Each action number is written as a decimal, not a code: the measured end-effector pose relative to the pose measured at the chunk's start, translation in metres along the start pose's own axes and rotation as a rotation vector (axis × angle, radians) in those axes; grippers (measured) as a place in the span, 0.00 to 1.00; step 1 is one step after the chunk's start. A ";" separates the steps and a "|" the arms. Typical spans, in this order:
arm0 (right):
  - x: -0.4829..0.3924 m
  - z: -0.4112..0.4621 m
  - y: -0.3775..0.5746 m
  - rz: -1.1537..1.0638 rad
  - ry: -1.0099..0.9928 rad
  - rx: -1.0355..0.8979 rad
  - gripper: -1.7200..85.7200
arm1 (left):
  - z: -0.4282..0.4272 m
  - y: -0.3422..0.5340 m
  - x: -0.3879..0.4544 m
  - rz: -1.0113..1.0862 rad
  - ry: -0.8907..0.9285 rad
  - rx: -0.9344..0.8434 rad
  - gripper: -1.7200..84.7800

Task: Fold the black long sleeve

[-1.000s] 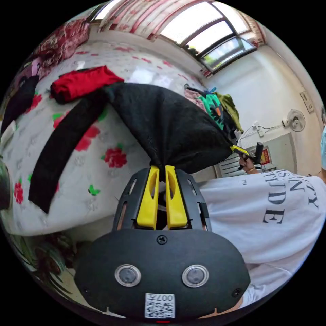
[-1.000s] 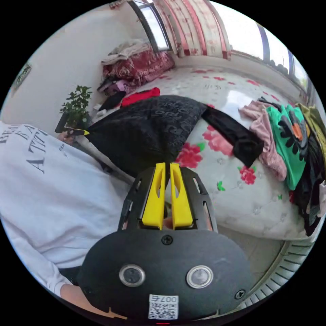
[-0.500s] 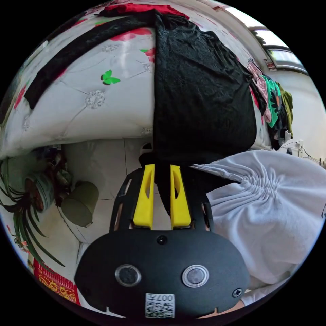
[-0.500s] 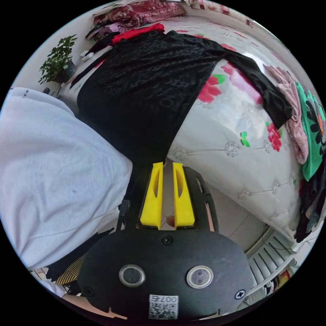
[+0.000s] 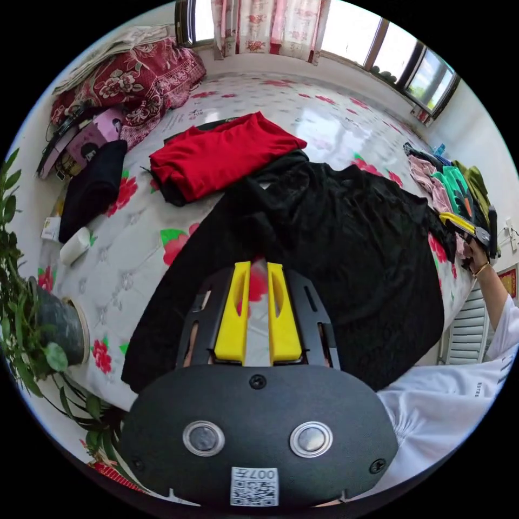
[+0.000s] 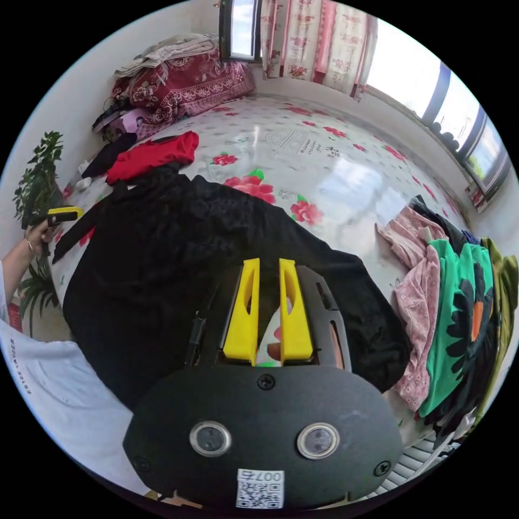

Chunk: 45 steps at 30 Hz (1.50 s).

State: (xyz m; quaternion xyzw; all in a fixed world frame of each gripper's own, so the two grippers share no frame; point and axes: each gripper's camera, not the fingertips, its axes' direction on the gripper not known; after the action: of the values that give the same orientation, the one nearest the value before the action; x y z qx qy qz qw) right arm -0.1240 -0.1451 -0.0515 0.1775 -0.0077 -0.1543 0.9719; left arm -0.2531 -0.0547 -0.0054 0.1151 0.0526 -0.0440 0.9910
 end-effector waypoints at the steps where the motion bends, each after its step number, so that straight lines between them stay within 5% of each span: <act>1: 0.000 0.007 -0.009 0.009 0.008 -0.009 0.07 | 0.011 -0.020 -0.001 -0.002 -0.007 0.013 0.09; 8: 0.021 0.087 -0.042 0.120 0.083 -0.127 0.03 | 0.078 -0.042 -0.019 -0.018 -0.161 -0.049 0.02; 12: 0.056 0.095 -0.017 0.190 0.323 -0.152 0.02 | 0.079 -0.023 -0.047 -0.053 -0.381 -0.062 0.01; 16: 0.076 0.097 -0.020 0.226 0.336 -0.205 0.02 | 0.070 -0.019 -0.098 -0.231 -0.268 -0.038 0.01; 25: 0.057 0.001 0.030 0.330 0.062 0.138 0.02 | -0.023 0.122 -0.102 -0.589 -0.077 0.117 0.08; 31: 0.003 -0.028 0.087 0.203 -0.183 0.140 0.02 | -0.062 0.269 -0.116 -1.048 -0.391 0.099 0.10; 36: -0.021 -0.041 0.107 0.104 -0.242 0.132 0.02 | -0.030 0.292 -0.156 -1.174 -0.289 0.018 0.14; 42: -0.016 -0.062 0.119 0.061 -0.252 0.155 0.02 | -0.012 0.254 -0.174 -1.079 -0.475 -0.053 0.04; 45: -0.008 -0.071 0.130 0.070 -0.230 0.163 0.02 | -0.037 0.262 -0.185 -1.129 -0.317 0.117 0.02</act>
State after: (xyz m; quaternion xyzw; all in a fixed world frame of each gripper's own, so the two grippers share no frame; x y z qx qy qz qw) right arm -0.0879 -0.0023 -0.0723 0.2364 -0.1376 -0.1383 0.9519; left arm -0.4141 0.2218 0.0386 0.1158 -0.0453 -0.5844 0.8019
